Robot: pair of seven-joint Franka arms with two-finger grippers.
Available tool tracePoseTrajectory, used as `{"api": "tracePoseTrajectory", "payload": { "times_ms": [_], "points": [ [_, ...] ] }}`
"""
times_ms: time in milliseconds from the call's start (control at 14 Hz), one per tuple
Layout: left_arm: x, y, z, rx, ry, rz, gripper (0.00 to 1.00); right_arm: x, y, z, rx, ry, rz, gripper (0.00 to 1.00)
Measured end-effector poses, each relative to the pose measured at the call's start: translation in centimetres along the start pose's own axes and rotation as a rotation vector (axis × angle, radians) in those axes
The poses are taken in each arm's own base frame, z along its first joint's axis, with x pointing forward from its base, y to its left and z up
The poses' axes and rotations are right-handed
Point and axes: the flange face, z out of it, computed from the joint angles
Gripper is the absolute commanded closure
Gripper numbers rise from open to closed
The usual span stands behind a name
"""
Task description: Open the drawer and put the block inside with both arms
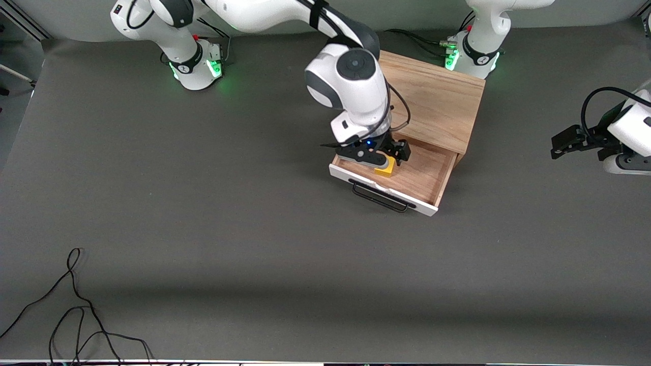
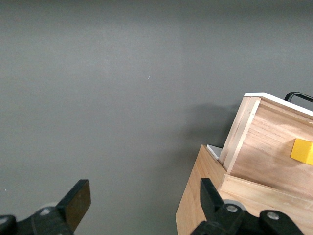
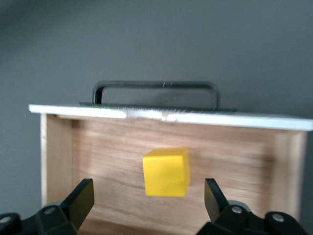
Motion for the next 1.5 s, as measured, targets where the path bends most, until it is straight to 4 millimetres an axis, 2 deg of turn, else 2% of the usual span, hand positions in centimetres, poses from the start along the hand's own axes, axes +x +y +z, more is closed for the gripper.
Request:
{"api": "tracePoseTrajectory", "payload": {
  "times_ms": [143,357,500,643,857,1071,1143,1214,1286,1357,1500],
  "points": [
    [0.0,0.0,0.0,0.0,-0.002,0.001,0.0,3.5,1.1,-5.1,-0.009,0.032,-0.007,0.0],
    [-0.2,0.0,0.1,0.0,-0.015,0.0,0.0,10.9,4.8,-12.2,-0.016,0.046,-0.072,0.0],
    [-0.2,0.0,0.2,0.0,-0.019,0.0,0.0,16.2,8.5,-15.4,-0.021,0.056,-0.086,0.0],
    [-0.2,0.0,0.1,0.0,-0.019,-0.001,0.0,20.5,12.6,-17.5,-0.029,0.062,-0.082,0.0],
    [-0.2,-0.1,0.1,0.0,-0.019,-0.002,0.0,26.5,21.0,-21.4,-0.078,0.045,-0.111,0.0],
    [-0.2,-0.2,0.1,0.0,-0.019,-0.003,0.0,32.3,32.6,-25.4,-0.124,0.028,-0.18,0.0],
    [-0.2,-0.2,0.1,0.0,-0.019,-0.003,0.0,33.6,36.4,-26.5,-0.127,0.024,-0.187,0.0],
    [-0.2,-0.2,0.1,0.0,-0.019,-0.003,0.0,34.3,39.2,-27.3,-0.124,0.02,-0.185,0.0],
    [-0.2,-0.2,0.1,0.0,-0.019,-0.003,0.0,34.5,41.1,-27.9,-0.118,0.016,-0.186,0.0],
    [-0.2,-0.2,0.1,0.0,-0.019,-0.003,0.0,34.5,42.2,-28.3,-0.113,0.011,-0.199,0.0],
    [-0.2,-0.2,0.1,0.0,-0.019,-0.003,0.0,34.3,42.7,-28.3,-0.11,0.003,-0.237,0.0]
  ]
}}
